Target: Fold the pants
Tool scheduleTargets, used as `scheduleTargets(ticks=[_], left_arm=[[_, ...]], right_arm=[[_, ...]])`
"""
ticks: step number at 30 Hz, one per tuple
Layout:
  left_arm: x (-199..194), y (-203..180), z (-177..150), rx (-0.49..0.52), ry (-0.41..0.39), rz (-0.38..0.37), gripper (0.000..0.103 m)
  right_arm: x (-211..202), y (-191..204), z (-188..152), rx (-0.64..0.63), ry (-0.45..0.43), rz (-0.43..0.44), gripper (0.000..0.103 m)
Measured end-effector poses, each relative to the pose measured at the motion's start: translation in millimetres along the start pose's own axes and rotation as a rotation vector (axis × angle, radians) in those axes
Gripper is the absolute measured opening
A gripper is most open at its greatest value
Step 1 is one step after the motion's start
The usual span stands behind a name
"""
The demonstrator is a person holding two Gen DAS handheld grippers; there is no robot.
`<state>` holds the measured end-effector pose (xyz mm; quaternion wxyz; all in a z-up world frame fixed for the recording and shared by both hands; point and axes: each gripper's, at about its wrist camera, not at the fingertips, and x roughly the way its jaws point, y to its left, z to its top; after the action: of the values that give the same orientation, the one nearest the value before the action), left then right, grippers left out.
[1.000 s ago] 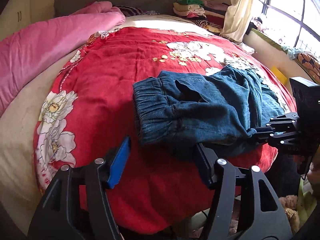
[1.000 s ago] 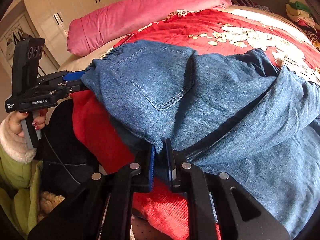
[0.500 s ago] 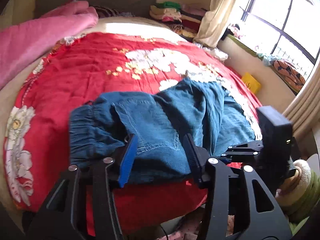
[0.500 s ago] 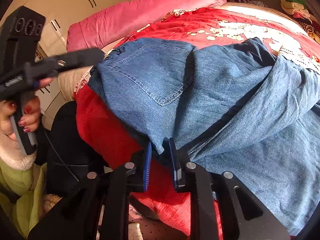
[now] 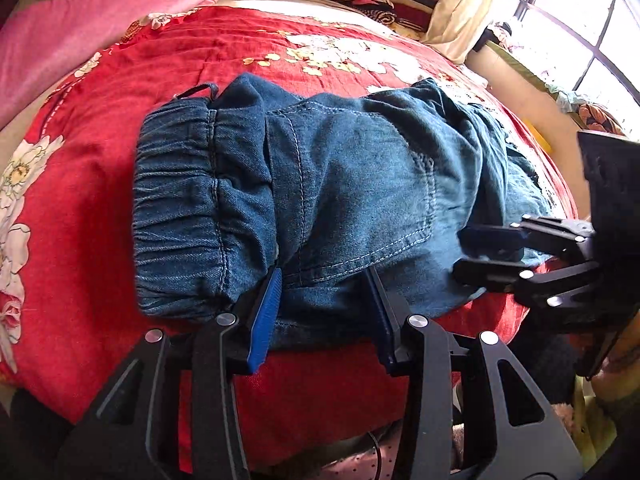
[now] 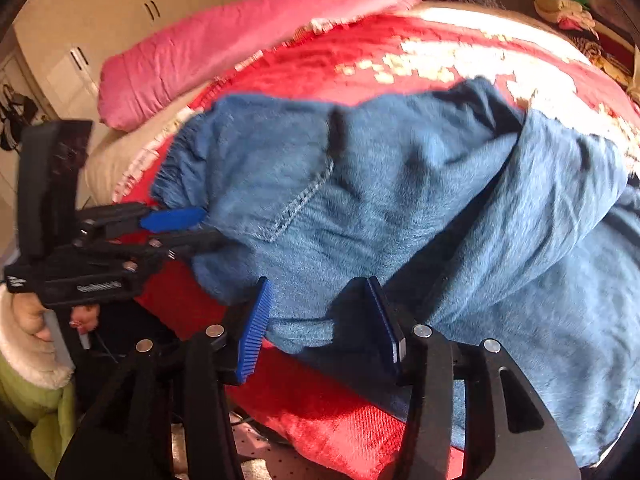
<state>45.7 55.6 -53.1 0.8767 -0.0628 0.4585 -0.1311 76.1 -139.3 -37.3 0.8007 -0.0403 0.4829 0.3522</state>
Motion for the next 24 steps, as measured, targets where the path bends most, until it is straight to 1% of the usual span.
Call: scheduleTargets(ticks=[1, 3, 5, 7, 8, 9, 10, 11, 14, 16, 18, 21, 24], left_arm=[[1, -1, 0, 0.0, -0.001, 0.003, 0.034], [-1, -2, 1, -0.004, -0.014, 0.005, 0.034], [-9, -5, 5, -0.013, -0.034, 0.001, 0.036], [-26, -12, 10, -0.009, -0.078, -0.017, 0.042], [-35, -17, 13, 0.005, -0.099, -0.015, 0.043], [-42, -23, 16, 0.022, -0.116, -0.016, 0.047], [-47, -29, 20, 0.038, -0.129, -0.02, 0.05], [-52, -37, 24, 0.054, -0.142, -0.024, 0.051], [-53, -57, 38, 0.096, -0.158, -0.066, 0.058], [-43, -72, 47, 0.122, -0.138, -0.087, 0.059], [-31, -87, 53, 0.149, -0.115, -0.127, 0.059], [-10, -111, 61, 0.175, -0.073, -0.196, 0.059], [15, -131, 66, 0.185, -0.02, -0.268, 0.059]], right_arm=[[3, -1, -3, 0.006, -0.016, -0.001, 0.047], [2, -1, -2, 0.004, -0.021, 0.001, 0.047], [-6, -5, 1, 0.022, -0.03, 0.036, 0.047], [-28, -11, 2, 0.045, -0.093, 0.091, 0.047], [-41, -15, 3, 0.054, -0.133, 0.103, 0.047], [-53, -20, 4, 0.066, -0.166, 0.102, 0.049], [-65, -28, 6, 0.083, -0.196, 0.08, 0.051], [-73, -35, 13, 0.098, -0.215, 0.058, 0.055], [-93, -61, 21, 0.139, -0.253, -0.028, 0.057], [-102, -80, 28, 0.173, -0.258, -0.076, 0.064], [-106, -97, 38, 0.189, -0.264, -0.097, 0.076], [-108, -123, 56, 0.207, -0.267, -0.123, 0.078], [-105, -140, 76, 0.176, -0.245, -0.171, 0.079]])
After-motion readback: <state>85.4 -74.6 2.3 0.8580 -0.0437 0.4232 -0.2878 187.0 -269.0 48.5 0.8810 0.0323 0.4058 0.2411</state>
